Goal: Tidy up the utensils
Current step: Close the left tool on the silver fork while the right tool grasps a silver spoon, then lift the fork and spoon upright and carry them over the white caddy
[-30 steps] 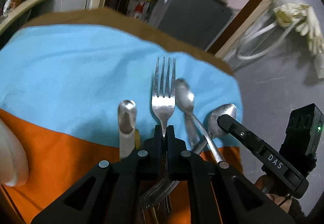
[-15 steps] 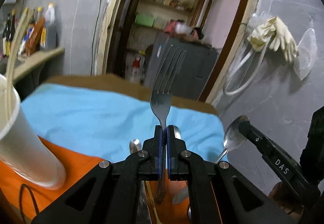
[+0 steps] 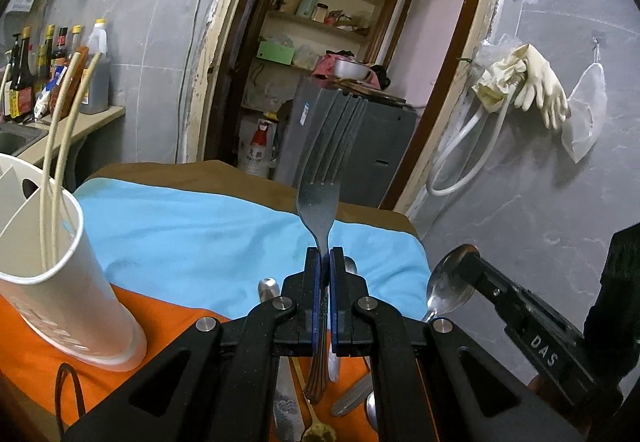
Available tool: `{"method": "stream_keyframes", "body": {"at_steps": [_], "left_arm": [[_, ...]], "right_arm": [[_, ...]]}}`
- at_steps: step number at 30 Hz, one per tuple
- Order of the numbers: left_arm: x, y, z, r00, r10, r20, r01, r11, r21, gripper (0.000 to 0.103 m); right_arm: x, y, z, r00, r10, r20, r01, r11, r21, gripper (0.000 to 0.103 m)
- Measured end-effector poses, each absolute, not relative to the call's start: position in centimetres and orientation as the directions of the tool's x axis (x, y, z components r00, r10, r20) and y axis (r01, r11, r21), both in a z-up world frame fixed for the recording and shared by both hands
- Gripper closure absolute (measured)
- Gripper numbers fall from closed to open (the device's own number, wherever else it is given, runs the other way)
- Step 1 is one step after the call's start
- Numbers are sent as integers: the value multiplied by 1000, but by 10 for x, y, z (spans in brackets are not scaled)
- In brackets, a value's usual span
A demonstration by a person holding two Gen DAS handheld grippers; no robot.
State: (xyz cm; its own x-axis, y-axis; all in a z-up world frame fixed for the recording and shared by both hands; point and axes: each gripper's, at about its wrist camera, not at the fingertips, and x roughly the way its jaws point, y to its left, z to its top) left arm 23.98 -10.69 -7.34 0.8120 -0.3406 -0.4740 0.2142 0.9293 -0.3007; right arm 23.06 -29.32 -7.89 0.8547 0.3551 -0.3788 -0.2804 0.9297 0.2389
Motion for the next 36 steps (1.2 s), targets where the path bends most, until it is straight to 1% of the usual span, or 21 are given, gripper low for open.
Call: {"method": "stream_keyframes", "body": {"at_steps": [3, 11, 22, 30, 36], "left_arm": [[235, -105, -70, 814, -345, -467, 220, 928, -302, 101], [222, -97, -54, 833, -360, -420, 244, 921, -305, 101], [204, -70, -21, 858, -366, -361, 254, 912, -321, 101], [190, -26, 13, 889, -346, -300, 236, 908, -347, 101], [189, 27, 35, 927, -290, -239, 191, 912, -363, 101]], "right_arm": [[223, -290, -75, 862, 346, -370, -280, 934, 221, 102], [207, -266, -54, 897, 306, -320, -292, 952, 92, 103], [196, -237, -21, 916, 303, -261, -303, 952, 42, 103], [192, -205, 13, 924, 330, -192, -331, 943, 28, 103], [194, -174, 40, 926, 357, -120, -357, 934, 23, 103]]}}
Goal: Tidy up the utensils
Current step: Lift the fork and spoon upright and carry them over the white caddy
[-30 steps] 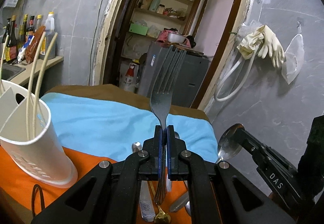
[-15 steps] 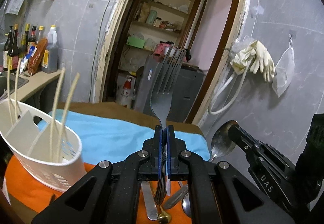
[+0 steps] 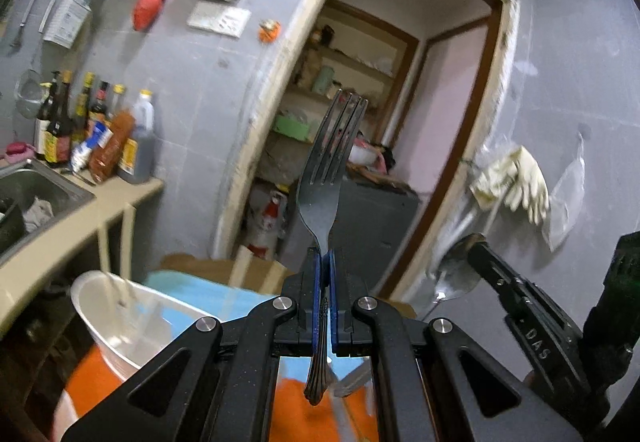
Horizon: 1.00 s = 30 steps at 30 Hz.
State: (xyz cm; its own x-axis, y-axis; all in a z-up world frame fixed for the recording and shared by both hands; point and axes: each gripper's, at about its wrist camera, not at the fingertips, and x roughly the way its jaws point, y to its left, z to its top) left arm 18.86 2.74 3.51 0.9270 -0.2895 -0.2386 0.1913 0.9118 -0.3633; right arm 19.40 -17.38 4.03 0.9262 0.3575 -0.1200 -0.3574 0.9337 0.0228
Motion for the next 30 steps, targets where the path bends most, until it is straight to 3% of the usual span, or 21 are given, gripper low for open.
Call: {"method": "stream_keyframes", "body": {"at_steps": [9, 17, 30], "left_arm": [[204, 119, 41, 973, -178, -150, 96, 894, -437, 101], [217, 160, 13, 976, -108, -187, 16, 901, -433, 101], [217, 139, -27, 969, -78, -234, 5, 955, -295, 101]], "right_arm": [[197, -135, 65, 920, 387, -61, -388, 922, -10, 103], [210, -103, 45, 902, 417, -115, -424, 905, -43, 103], [217, -74, 3, 904, 386, -181, -414, 896, -157, 103]]}}
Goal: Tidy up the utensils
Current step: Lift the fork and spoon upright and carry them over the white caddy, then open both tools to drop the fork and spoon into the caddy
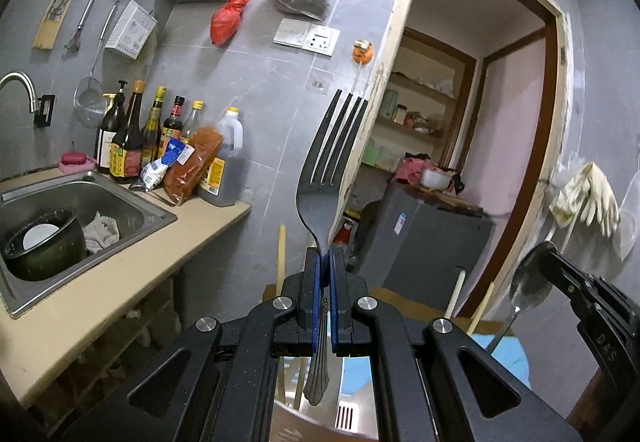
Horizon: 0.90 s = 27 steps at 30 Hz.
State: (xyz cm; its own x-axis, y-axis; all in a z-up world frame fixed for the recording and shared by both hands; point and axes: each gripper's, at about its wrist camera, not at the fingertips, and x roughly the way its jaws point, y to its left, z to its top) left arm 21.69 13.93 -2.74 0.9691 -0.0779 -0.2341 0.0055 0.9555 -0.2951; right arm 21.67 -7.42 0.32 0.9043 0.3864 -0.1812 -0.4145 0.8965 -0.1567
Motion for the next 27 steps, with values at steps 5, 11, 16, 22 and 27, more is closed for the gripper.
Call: {"method": "stream_keyframes", "body": {"at_steps": [5, 11, 16, 22, 27], "left_arm": [[216, 134, -44, 965, -72, -253, -1, 961, -278, 101], [216, 130, -56, 953, -65, -297, -15, 966, -259, 101], [213, 132, -56, 945, -92, -314, -4, 957, -291, 101], [213, 133, -50, 923, -133, -361, 12, 948, -319, 93], [205, 132, -40, 923, -149, -354, 20, 939, -342, 72]], "right_arm": [[219, -66, -10, 897, 388, -212, -423, 891, -161, 103], [219, -61, -23, 883, 397, -250, -439, 887, -145, 102], [218, -64, -24, 867, 417, -272, -458, 882, -108, 97], [216, -72, -15, 851, 454, -264, -481, 875, -49, 88], [219, -90, -3, 831, 497, -251, -496, 865, 70, 84]]}}
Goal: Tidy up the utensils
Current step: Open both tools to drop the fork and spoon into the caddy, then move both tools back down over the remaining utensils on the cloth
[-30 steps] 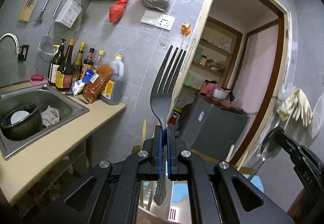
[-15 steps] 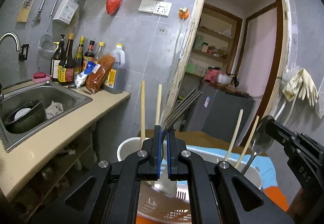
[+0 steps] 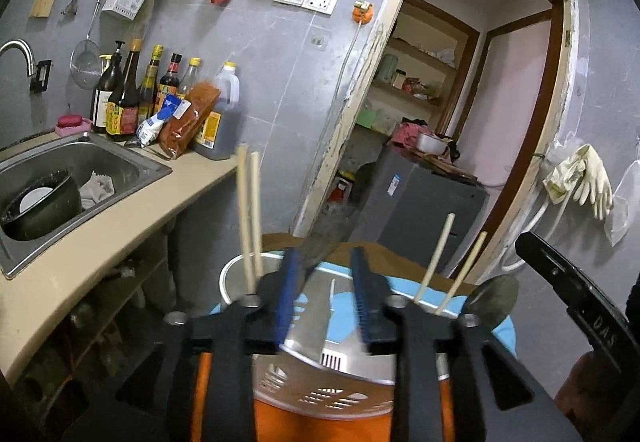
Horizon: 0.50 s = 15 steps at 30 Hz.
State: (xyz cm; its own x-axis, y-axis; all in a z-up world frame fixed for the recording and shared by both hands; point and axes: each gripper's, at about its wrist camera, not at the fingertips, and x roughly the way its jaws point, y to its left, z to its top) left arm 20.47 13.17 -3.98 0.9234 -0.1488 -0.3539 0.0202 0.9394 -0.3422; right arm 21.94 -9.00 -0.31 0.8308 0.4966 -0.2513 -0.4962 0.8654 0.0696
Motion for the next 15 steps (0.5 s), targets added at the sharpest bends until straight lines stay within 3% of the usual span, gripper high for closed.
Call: {"method": "stream_keyframes", "body": {"at_steps": [4, 6, 10, 12, 15], "left_arm": [[200, 123, -25, 926, -162, -342, 36, 938, -345, 65], [198, 115, -16, 926, -174, -334, 52, 937, -345, 58], [189, 95, 5, 940, -185, -287, 83, 939, -334, 40], [186, 83, 13, 943, -190, -273, 95, 941, -326, 29], [182, 63, 21, 947, -194, -258, 113, 948, -299, 18]], "right_arm": [[218, -113, 6, 840, 495, -224, -470, 869, 158, 69], [215, -124, 11, 851, 485, -203, -454, 872, 182, 53], [207, -149, 20, 876, 450, -175, -417, 887, 197, 40], [203, -163, 23, 887, 430, -168, -398, 896, 196, 25], [196, -185, 25, 904, 398, -154, -366, 909, 198, 14]]}}
